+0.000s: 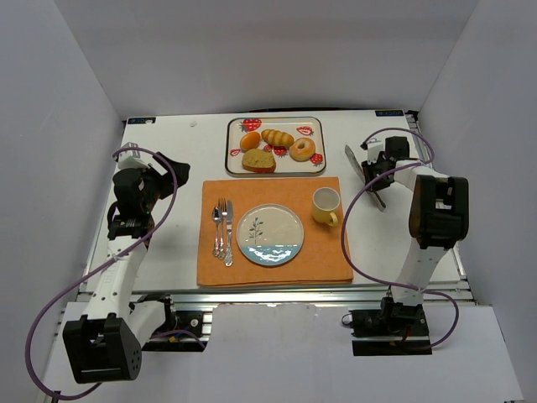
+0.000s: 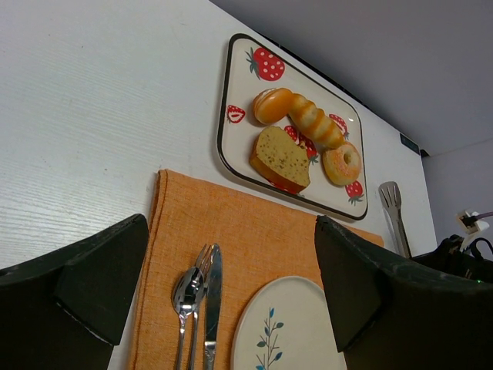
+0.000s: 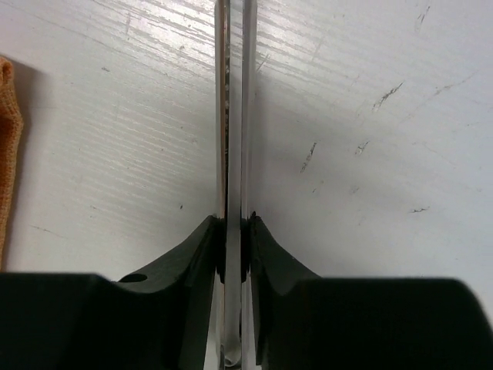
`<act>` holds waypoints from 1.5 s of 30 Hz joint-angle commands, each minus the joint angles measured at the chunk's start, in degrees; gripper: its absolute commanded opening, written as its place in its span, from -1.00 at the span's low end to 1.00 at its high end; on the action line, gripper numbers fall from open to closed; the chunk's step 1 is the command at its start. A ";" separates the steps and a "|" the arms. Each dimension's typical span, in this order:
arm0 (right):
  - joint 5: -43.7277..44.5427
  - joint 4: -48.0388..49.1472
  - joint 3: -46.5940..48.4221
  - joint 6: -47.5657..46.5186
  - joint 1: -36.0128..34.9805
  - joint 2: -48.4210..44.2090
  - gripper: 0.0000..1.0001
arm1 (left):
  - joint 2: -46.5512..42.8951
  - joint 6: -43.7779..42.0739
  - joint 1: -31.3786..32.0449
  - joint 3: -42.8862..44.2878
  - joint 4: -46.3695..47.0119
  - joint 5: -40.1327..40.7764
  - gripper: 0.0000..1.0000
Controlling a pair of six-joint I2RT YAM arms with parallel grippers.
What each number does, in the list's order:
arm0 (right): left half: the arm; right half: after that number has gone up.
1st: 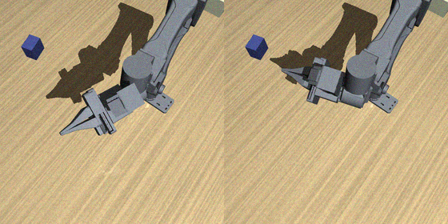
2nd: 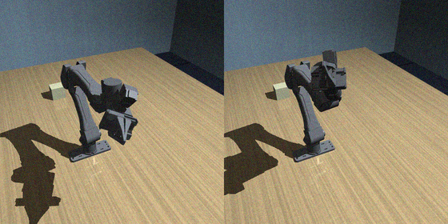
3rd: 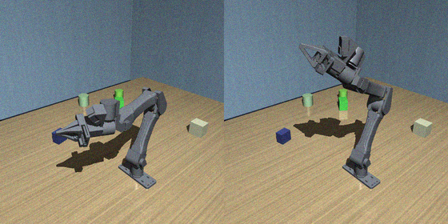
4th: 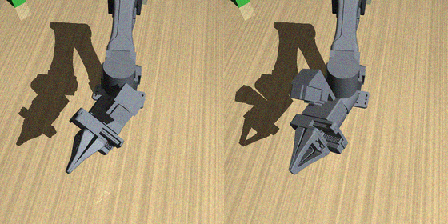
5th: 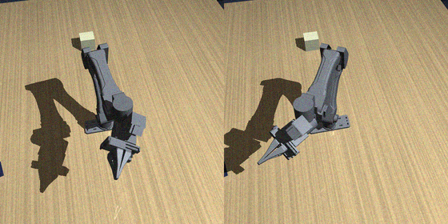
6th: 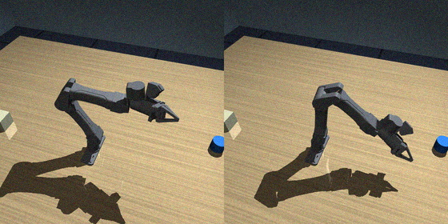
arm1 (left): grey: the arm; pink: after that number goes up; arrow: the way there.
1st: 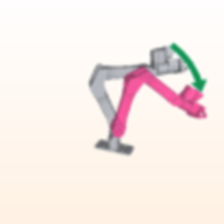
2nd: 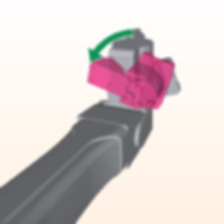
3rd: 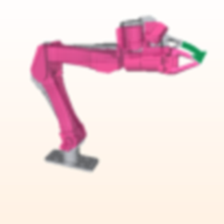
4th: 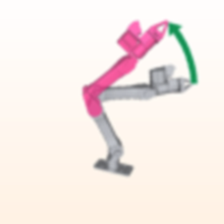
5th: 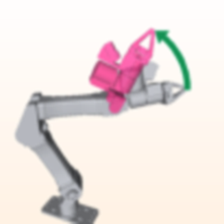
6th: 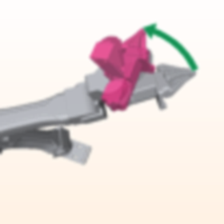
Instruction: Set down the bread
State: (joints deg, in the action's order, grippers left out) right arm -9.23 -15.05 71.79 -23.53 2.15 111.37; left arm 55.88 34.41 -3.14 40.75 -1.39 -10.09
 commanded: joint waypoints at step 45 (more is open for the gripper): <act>-0.44 -19.05 28.31 -24.72 -18.85 -2.13 -0.08 | -2.79 2.15 0.24 -1.82 2.79 0.07 0.96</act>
State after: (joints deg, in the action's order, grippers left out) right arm -12.49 -32.95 96.23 -44.45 -16.64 108.29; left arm 55.05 36.47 -3.14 39.75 0.49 -10.11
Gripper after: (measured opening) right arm 0.459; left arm 0.976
